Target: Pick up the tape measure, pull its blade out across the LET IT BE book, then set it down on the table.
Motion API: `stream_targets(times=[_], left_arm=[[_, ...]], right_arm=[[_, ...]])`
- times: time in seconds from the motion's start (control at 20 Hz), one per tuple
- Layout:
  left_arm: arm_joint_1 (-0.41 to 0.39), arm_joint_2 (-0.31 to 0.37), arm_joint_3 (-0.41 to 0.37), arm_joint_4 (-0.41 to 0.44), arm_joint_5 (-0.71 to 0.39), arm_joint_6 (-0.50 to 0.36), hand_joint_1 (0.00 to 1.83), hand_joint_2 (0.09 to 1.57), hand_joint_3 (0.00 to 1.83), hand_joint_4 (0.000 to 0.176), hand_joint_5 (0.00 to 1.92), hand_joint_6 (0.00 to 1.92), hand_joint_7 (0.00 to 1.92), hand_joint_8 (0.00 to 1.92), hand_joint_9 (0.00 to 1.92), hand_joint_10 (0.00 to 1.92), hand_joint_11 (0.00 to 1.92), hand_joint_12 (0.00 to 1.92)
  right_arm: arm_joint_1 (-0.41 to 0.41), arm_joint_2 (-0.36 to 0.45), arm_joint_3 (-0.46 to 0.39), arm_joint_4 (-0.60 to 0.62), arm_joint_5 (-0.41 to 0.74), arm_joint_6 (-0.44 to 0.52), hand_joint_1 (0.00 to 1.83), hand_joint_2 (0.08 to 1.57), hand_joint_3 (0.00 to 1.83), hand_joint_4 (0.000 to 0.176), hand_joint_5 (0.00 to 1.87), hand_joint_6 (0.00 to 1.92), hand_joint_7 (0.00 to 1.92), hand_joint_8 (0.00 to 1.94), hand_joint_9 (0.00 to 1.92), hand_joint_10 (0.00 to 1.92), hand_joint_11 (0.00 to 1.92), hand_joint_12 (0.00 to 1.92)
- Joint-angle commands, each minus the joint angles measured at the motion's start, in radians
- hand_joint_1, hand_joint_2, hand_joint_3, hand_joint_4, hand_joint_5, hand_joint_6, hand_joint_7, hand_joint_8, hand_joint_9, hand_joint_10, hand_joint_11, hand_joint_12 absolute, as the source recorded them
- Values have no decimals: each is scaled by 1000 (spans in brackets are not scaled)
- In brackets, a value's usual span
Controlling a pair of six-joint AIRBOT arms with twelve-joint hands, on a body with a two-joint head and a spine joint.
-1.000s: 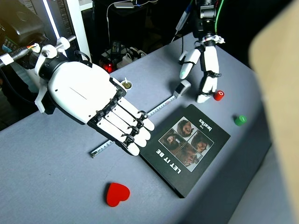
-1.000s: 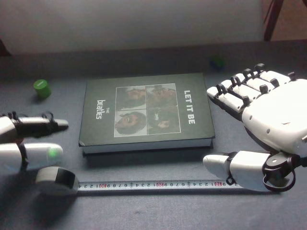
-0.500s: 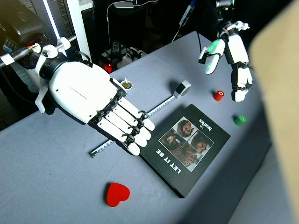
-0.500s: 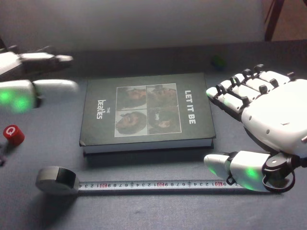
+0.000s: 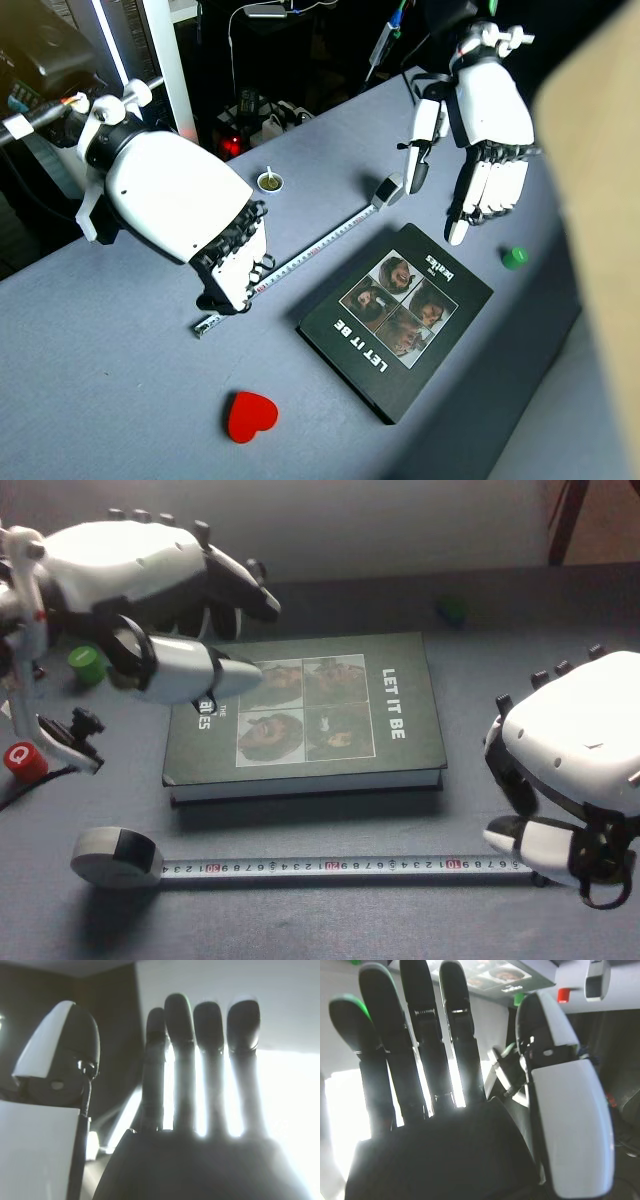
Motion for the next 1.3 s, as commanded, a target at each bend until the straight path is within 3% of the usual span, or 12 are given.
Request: stream_targets(times=[0.0,0.05,0.1,0.15,0.2,0.25,0.3,0.35,0.5,0.7,0.9,1.25], left_arm=[[-27,-1,-14,-96,-125,106,797,1232,2,0,889,1889,959,1908,988,1916,1048,1918],[-39,-2,-37,-270,-165,280,797,1232,2,0,889,1889,959,1908,988,1916,1048,1918],[-51,-6,-58,-426,-198,477,634,1292,9,0,1279,1920,1346,1920,1350,1921,1372,1921],[-67,-15,-90,-592,-264,651,559,1330,0,38,1368,1921,1465,1921,1509,1921,1510,1921],[-78,-25,-117,-661,-331,736,532,1356,5,74,1386,1921,1525,1921,1591,1921,1593,1921],[-91,-41,-152,-727,-403,793,523,1378,0,147,1396,1921,1545,1921,1618,1921,1639,1921],[-103,-55,-172,-759,-443,817,521,1385,1,168,1400,1921,1552,1921,1629,1921,1668,1921],[-121,-77,-201,-800,-506,830,547,1392,1,176,1407,1921,1560,1921,1641,1921,1704,1921],[-180,-168,-267,-899,-707,928,633,1389,0,176,1389,1921,1580,1921,1660,1921,1782,1921],[-179,-239,-322,-919,-891,864,696,1352,0,176,1310,1921,1528,1921,1613,1921,1733,1921],[-146,-256,-357,-889,-970,800,743,1331,0,176,1387,1921,1547,1921,1640,1921,1745,1921],[-121,-287,-364,-876,-1008,768,703,1333,4,176,1406,1921,1516,1921,1590,1921,1719,1921]], right_arm=[[8,2,-3,-73,31,1,915,1118,0,0,1051,1886,1288,1908,1530,1909,1750,1917],[8,2,-3,-73,30,1,915,1118,0,0,1051,1886,1288,1908,1530,1909,1750,1917],[8,1,-3,-73,30,1,871,1284,15,0,1271,1920,1480,1940,1636,1921,1836,1921],[8,1,-3,-73,30,1,876,1334,0,169,1298,1921,1491,1941,1644,1921,1843,1921],[8,1,-3,-73,30,1,909,1332,0,176,1301,1921,1492,1941,1649,1921,1857,1921],[8,1,-3,-73,30,1,927,1325,0,176,1299,1921,1494,1941,1656,1921,1872,1921],[8,1,-3,-73,29,1,927,1322,0,176,1299,1921,1494,1941,1658,1921,1874,1921],[8,1,-3,-73,29,1,928,1319,0,176,1300,1921,1496,1941,1668,1921,1882,1921],[8,-1,-3,-73,28,2,924,1318,0,176,1267,1921,1483,1941,1660,1921,1869,1921],[8,-2,-3,-75,29,3,979,1357,6,176,1234,1921,1448,1941,1652,1921,1885,1921],[8,-2,-3,-77,31,3,1120,1322,0,176,1264,1921,1507,1941,1737,1921,1921,1921],[8,-2,-3,-92,38,6,1054,1295,0,176,1221,1921,1457,1941,1731,1921,1921,1921]])
